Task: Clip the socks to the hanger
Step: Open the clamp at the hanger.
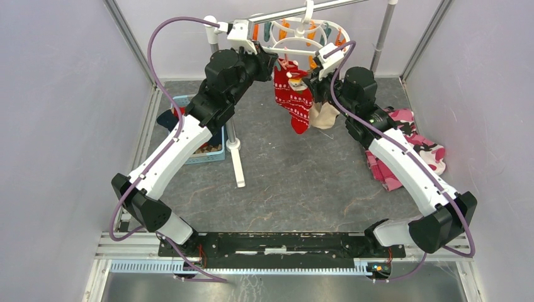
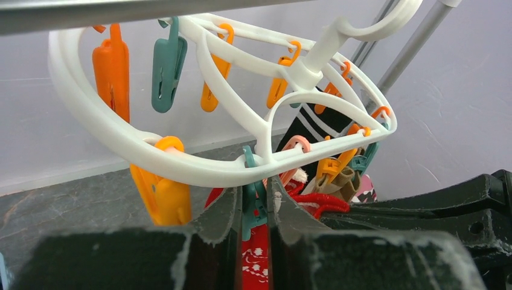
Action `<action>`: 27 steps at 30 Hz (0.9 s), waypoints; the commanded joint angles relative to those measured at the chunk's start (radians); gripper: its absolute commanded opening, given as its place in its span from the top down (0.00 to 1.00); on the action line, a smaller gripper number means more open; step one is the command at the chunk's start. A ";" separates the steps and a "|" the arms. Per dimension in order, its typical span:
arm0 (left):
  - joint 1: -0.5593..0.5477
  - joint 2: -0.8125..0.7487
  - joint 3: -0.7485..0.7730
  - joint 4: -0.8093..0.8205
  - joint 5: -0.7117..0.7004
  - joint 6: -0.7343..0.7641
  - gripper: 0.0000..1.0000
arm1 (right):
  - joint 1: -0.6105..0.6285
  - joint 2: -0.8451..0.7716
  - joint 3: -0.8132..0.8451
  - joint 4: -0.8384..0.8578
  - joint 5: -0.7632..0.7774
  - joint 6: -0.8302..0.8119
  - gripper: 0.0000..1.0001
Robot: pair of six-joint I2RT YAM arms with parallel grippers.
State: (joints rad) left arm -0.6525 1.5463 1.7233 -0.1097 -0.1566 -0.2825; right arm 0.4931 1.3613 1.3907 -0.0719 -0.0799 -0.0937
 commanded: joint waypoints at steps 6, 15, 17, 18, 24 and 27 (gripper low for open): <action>-0.018 0.004 0.061 0.017 -0.019 0.017 0.90 | -0.005 -0.056 0.015 -0.006 -0.188 -0.003 1.00; -0.022 0.005 0.070 0.001 -0.021 -0.004 0.90 | 0.050 -0.055 0.046 -0.027 -0.120 0.004 1.00; -0.022 0.006 0.072 -0.002 -0.023 -0.011 0.90 | 0.073 -0.043 0.058 -0.028 -0.076 0.011 1.00; -0.023 0.005 0.072 -0.001 -0.023 -0.013 0.90 | 0.081 -0.036 0.065 -0.028 -0.062 0.019 1.00; -0.024 0.008 0.083 -0.008 -0.022 -0.018 0.90 | 0.120 0.003 0.107 -0.028 -0.032 0.054 1.00; -0.025 0.007 0.084 -0.011 -0.022 -0.019 0.90 | 0.127 0.018 0.124 -0.019 0.017 0.066 1.00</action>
State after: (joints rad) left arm -0.6701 1.5497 1.7603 -0.1333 -0.1661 -0.2836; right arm 0.6090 1.3624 1.4521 -0.1226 -0.1474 -0.0639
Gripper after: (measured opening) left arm 0.174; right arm 0.014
